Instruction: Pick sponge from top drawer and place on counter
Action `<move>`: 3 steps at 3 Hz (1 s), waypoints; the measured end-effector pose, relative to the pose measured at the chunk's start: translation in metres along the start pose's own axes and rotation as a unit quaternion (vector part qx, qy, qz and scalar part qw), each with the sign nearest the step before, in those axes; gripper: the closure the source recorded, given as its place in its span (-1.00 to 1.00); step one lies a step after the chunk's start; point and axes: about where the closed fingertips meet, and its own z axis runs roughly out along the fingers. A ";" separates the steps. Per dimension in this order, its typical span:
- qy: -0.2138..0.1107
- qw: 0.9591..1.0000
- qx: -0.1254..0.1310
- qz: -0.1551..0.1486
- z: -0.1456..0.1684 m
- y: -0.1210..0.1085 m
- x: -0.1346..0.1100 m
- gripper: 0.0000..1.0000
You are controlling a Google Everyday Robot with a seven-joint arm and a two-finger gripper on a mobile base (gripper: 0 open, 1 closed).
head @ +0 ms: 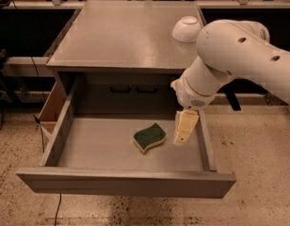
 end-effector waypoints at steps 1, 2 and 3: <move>0.000 1.000 0.000 0.000 0.000 0.000 0.000 -1.00; -0.015 1.000 0.003 0.011 0.032 -0.009 -0.009 -1.00; -0.030 0.999 0.002 0.021 0.084 -0.023 -0.018 -1.00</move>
Offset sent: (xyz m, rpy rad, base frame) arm 0.0518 0.0535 -0.0822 0.1121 -0.0030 -0.0560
